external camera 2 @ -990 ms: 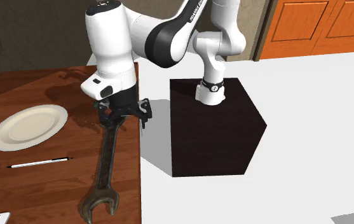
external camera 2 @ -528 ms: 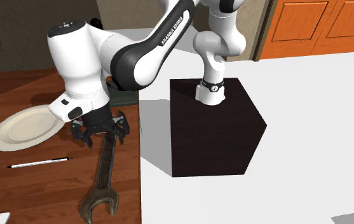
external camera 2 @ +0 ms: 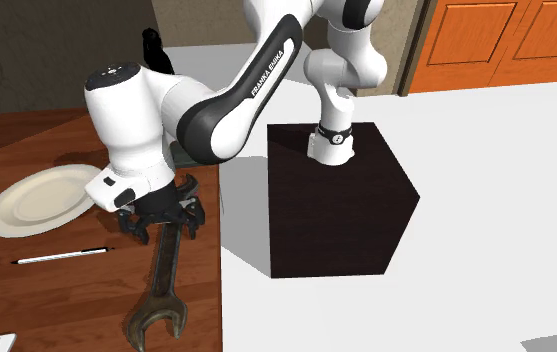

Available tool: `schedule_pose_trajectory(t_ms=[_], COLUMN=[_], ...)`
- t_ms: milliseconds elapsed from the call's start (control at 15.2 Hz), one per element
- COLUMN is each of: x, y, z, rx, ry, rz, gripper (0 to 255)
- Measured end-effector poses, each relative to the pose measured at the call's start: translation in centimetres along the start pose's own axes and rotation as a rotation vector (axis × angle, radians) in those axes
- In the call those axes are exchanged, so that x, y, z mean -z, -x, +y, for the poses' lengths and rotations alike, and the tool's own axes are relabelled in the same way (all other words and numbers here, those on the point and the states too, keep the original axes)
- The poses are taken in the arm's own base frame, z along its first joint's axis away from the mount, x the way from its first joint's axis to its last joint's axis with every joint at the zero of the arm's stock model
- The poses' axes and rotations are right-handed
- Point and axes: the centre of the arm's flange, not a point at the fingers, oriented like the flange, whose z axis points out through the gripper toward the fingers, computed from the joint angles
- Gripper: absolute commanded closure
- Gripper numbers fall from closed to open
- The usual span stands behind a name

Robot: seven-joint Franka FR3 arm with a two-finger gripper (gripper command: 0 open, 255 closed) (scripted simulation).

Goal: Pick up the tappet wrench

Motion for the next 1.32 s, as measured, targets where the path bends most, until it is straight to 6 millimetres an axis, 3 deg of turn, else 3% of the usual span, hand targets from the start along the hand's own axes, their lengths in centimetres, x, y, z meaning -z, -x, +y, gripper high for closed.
schedule_pose_trajectory(t_ms=[792,1320], x=[0.5,4.5], y=[-0.1,-0.1], z=[-0.1,0.2], rx=[0.002,0.000], ry=[-0.002,0.000], rz=[0.002,0.001], gripper=[255,255])
